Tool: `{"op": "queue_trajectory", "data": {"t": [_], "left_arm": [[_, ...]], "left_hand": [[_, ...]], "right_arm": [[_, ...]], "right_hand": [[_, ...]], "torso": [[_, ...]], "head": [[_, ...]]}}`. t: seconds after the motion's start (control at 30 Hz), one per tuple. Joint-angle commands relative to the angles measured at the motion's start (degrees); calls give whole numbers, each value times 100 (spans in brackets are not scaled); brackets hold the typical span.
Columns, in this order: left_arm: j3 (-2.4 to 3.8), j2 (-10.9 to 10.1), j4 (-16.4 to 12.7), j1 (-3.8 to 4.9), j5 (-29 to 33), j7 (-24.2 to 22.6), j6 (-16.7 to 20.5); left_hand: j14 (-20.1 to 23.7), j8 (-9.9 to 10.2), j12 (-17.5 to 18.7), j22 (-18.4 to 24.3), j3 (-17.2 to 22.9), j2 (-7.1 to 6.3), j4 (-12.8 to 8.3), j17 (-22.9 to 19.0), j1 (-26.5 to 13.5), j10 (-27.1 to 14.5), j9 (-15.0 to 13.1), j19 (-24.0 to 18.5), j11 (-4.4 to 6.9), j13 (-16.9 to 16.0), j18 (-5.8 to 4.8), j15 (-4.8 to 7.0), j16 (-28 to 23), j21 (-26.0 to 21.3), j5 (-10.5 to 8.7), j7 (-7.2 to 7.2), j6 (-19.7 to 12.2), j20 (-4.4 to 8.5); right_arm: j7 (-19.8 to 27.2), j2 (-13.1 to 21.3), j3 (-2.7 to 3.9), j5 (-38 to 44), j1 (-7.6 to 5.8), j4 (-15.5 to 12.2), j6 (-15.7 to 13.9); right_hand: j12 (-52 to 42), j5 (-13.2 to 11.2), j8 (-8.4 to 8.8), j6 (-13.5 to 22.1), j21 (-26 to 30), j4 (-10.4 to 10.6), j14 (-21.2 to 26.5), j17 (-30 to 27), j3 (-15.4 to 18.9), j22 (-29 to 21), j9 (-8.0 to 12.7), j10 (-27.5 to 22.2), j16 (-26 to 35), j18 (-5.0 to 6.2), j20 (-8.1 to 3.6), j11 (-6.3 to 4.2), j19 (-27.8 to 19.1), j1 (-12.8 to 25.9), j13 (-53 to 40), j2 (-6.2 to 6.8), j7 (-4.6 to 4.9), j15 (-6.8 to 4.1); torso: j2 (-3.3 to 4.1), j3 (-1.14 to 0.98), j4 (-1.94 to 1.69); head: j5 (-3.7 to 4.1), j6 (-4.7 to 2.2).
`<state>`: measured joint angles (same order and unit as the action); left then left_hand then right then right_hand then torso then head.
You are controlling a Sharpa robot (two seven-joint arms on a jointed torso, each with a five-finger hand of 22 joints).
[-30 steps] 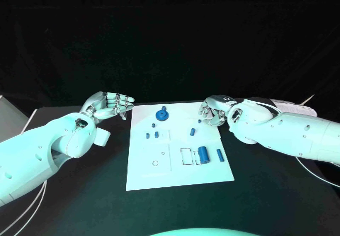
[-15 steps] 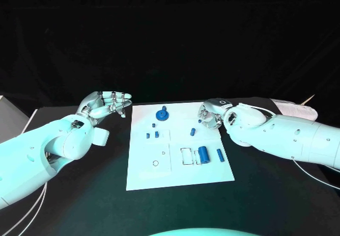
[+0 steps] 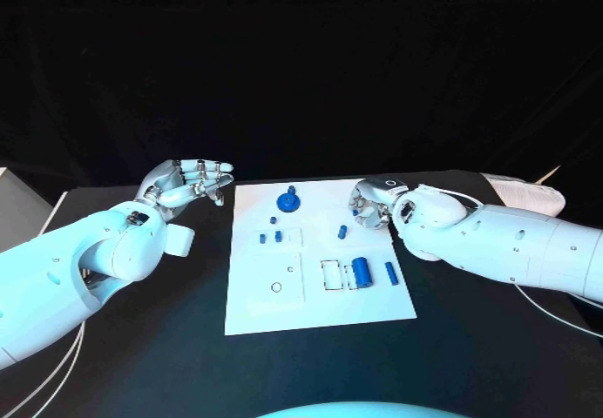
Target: Assemble the parts on the task board
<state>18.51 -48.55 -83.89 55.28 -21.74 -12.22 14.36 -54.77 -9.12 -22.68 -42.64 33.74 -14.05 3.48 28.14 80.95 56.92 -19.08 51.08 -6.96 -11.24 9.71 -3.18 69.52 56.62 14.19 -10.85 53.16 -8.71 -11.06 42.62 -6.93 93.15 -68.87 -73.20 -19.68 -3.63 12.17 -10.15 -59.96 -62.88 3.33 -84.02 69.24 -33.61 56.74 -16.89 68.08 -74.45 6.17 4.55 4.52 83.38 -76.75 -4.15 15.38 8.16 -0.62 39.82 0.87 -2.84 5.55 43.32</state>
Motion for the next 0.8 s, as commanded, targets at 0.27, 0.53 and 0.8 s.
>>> {"op": "queue_trajectory", "data": {"t": [0.27, 0.53, 0.8], "left_arm": [[8, 0, -20, -2, 66, -46, 10], [8, -3, -17, -2, 66, -28, -3], [8, -11, -13, -2, 65, -6, -25]], "left_hand": [[45, -29, -48, 17, -25, 62, -11, -17, 35, -14, 7, 7, -27, -12, 93, 1, -39, -32, -7, -25, 25, 7], [45, -29, -48, 17, -25, 62, -11, -17, 35, -14, 7, 7, -27, -12, 93, 1, -39, -32, -7, -25, 25, 7], [41, -33, -52, 22, -31, 70, -10, -21, 41, -16, 9, 15, -28, -13, 93, 0, -42, -37, -8, -27, 29, 7]], "right_arm": [[139, -107, -12, -73, 52, 51, -19], [-15, -178, -22, 71, 93, 115, -80], [-228, -189, -25, 265, 112, 97, -219]], "right_hand": [[-14, -142, -52, -81, -54, -55, -265, -39, -211, 32, -48, 88, -48, -15, 22, -6, -46, -67, -2, -156, -14, 4], [-74, -222, -217, -296, -136, -249, -250, -79, -435, 139, -175, 354, -98, -13, -13, -82, -71, -204, -44, -320, -71, -52], [-106, -240, -352, -431, -292, -400, -250, -78, -515, 334, -287, 598, -152, -38, -65, -162, -56, -228, -101, -397, -141, -123]], "torso": [[-7, 1, -1], [-8, 3, -1], [-7, 2, 5]], "head": [[3, 16], [2, 26], [-8, 28]]}}
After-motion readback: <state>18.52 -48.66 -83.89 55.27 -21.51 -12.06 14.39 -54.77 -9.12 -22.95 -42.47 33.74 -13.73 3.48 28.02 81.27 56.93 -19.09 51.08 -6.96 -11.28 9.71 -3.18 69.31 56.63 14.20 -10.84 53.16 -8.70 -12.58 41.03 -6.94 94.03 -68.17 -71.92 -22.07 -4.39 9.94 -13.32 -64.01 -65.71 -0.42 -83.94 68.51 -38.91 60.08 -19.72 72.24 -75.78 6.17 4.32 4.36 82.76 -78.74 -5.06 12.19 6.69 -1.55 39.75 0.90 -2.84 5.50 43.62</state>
